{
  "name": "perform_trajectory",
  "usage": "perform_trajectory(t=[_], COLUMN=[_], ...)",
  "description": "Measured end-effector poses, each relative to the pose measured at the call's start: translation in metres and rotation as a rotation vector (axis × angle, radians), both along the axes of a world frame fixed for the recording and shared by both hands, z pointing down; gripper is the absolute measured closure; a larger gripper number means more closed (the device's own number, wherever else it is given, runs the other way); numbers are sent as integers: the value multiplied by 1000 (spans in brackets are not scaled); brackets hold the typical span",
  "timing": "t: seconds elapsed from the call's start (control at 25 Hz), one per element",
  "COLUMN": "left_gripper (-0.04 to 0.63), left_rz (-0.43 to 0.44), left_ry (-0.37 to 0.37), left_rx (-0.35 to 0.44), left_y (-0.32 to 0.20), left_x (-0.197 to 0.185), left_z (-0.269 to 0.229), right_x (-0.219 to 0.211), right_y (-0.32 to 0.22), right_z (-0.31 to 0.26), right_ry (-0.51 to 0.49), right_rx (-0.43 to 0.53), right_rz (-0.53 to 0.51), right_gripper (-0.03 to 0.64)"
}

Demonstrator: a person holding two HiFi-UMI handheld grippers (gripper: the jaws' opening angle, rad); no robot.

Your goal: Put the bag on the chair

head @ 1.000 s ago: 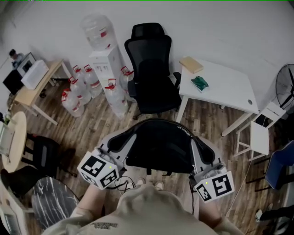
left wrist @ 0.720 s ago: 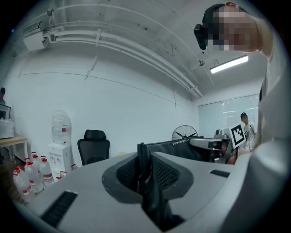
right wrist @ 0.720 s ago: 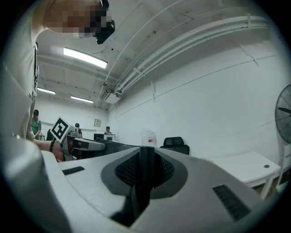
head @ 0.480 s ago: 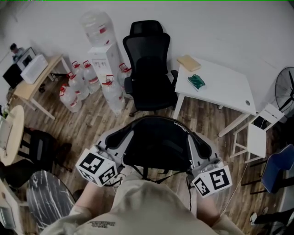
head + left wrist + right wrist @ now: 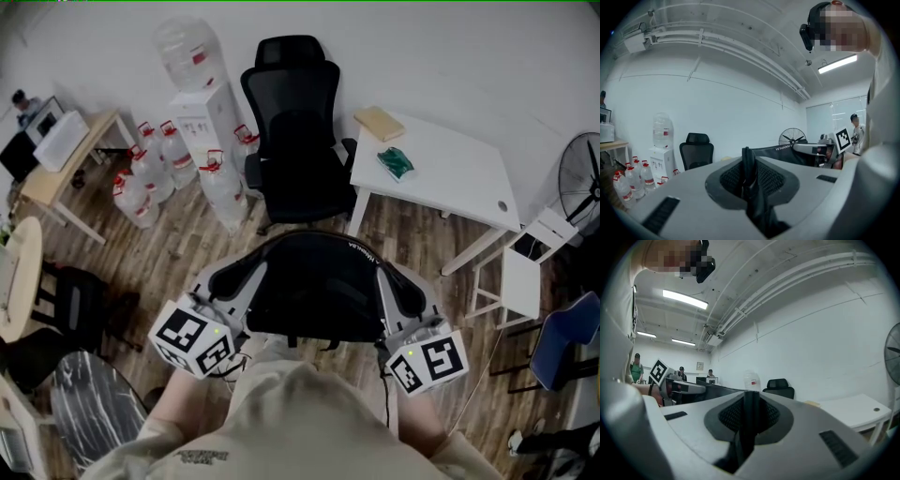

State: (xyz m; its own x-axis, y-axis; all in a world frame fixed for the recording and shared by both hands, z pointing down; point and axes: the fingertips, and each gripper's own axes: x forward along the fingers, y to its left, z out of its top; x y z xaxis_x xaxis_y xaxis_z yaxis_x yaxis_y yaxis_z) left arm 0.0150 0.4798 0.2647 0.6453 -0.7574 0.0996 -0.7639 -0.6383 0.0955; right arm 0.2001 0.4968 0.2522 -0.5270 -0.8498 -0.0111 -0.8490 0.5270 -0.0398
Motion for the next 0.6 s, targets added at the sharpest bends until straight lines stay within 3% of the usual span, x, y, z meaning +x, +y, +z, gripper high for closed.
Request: perform_trajectory(t=[0.6], left_gripper=[523], left_rz=[-17], left_ry=[34], left_rx=[-22], left_y=[-98], left_x=[-35], left_z=[15], right_x=[-35], right_y=[-102], right_z=[13], right_ry=[10], right_rx=[-37], right_rz=[-12], right_gripper=[574])
